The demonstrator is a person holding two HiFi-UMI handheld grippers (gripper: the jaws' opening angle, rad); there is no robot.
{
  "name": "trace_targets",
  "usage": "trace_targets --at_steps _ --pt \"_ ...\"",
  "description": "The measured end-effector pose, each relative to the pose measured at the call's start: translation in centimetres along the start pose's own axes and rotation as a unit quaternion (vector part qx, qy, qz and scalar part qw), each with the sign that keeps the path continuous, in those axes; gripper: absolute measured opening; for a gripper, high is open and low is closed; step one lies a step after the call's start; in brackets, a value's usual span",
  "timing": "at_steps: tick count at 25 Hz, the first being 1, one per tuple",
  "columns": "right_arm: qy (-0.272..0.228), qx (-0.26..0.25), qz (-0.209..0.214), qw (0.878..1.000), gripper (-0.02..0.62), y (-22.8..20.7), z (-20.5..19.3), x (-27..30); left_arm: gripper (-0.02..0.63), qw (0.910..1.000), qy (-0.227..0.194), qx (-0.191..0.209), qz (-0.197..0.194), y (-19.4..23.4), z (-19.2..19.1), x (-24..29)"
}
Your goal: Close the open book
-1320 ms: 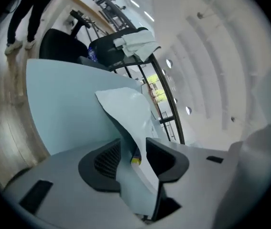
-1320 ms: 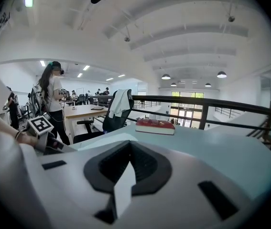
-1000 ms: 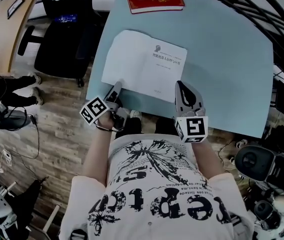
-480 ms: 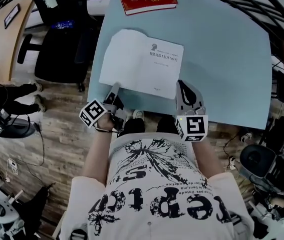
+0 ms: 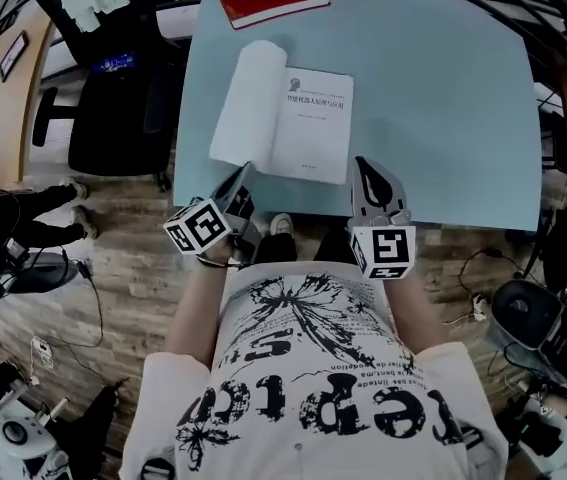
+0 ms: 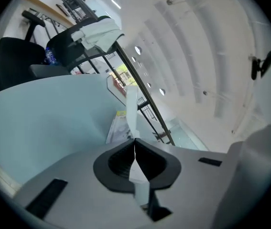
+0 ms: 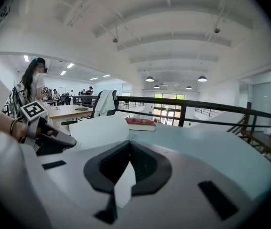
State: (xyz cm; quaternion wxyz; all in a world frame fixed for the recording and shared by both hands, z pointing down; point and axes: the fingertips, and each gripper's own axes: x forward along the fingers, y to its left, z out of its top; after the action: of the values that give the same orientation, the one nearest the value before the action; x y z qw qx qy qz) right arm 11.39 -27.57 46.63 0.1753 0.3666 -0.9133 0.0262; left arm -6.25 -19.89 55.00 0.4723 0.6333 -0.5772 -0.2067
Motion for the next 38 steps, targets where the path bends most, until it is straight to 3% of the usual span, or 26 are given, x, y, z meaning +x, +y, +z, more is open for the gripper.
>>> trace_targets --at_steps 4,9,15,21,24,32,38 --pt "-0.002 0.010 -0.024 1.000 0.011 -1.0 -0.4 -1.2 0.020 0.9946 0.056 0.086 -0.016 -2.1 -2.0 1.7" --pt "0.002 0.023 -0.049 0.999 0.011 -2.6 -1.3 -2.4 0.021 0.9759 0.123 0.180 -0.016 -3.5 -5.2 4.2" --pt "0.006 0.034 -0.075 0.997 0.011 -4.1 -2.0 -4.0 0.023 0.9568 0.191 0.219 -0.004 -3.2 -8.9 6.6" --pt "0.013 0.033 -0.082 0.996 0.011 -5.0 -2.7 -4.6 0.033 0.9306 0.246 0.268 0.038 -1.8 -11.4 7.7" --pt "0.013 0.030 -0.076 0.997 0.011 -5.2 -2.7 -4.4 0.108 0.9185 0.273 0.282 0.047 -1.5 -12.4 7.9" --pt "0.008 0.022 -0.064 0.998 0.011 -5.4 -1.6 -3.4 0.163 0.9217 0.280 0.265 0.044 -1.9 -12.8 8.1" --pt "0.000 0.016 -0.061 0.998 0.011 -5.2 -1.0 -3.2 0.161 0.9195 0.256 0.291 0.067 -2.8 -11.3 8.1"
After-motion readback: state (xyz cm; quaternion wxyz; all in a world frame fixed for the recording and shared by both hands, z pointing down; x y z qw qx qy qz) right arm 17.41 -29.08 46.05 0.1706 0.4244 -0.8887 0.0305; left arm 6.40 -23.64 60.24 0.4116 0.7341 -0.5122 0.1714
